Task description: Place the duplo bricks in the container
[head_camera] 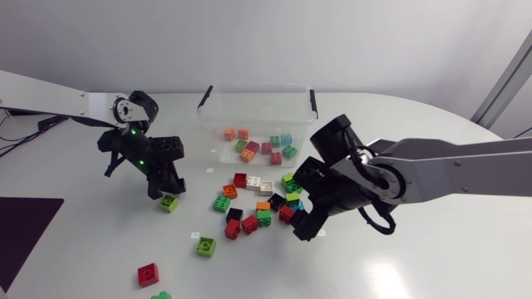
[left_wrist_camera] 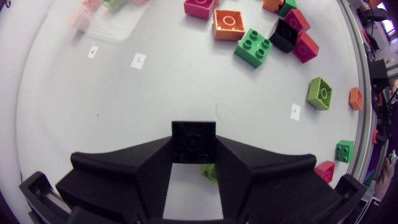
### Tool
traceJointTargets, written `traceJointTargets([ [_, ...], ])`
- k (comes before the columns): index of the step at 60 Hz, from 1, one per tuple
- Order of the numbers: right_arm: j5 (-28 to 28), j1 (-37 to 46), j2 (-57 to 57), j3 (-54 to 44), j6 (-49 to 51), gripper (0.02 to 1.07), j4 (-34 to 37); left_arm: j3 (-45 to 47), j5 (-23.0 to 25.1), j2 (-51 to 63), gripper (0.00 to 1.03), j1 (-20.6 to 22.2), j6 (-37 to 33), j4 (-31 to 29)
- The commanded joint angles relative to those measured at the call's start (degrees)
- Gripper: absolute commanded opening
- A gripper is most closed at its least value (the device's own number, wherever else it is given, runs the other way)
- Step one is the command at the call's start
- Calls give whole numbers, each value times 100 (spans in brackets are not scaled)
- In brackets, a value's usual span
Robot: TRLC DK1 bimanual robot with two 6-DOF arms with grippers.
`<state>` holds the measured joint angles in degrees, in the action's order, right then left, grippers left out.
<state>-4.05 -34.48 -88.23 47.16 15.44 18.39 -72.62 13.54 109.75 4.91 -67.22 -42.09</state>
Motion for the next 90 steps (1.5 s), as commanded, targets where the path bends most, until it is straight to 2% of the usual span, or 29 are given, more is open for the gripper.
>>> traceJointTargets([
  [1, 107, -68, -248, -49, 3, 93, -108, 152, 96, -341, 24, 19, 122, -116],
  [6, 133, -103, -388, 13, 3, 92, -143, 222, 105, -534, 23, 37, 183, -142],
  [9, 133, -120, -485, 66, 3, 87, -161, 240, 105, -613, 24, 72, 209, -160],
  [17, 221, -279, -687, 233, 3, 86, -161, 345, 114, -938, 24, 125, 341, -186],
  [23, 230, -367, -819, 382, -24, 79, -161, 450, 123, -1228, 24, 142, 376, -221],
  [43, 265, -516, -1425, 725, -94, 78, -187, 740, 149, -1782, 24, 98, 403, -230],
  [51, 282, -648, -1417, 742, -156, 70, -178, 784, 149, -1879, 24, 81, 403, -230],
  [71, 335, -753, -1021, 540, -217, 70, -38, 872, 263, -1967, 23, 54, 394, -230],
  [82, 300, -270, -309, 400, -68, 70, 288, 881, 272, -1975, 23, 19, 359, -230],
  [87, 300, -147, -265, 347, -24, 84, 288, 864, 298, -1975, 24, 19, 359, -230],
  [90, 300, -112, -336, 347, -32, 84, 288, 855, 307, -1967, 24, 28, 359, -230],
])
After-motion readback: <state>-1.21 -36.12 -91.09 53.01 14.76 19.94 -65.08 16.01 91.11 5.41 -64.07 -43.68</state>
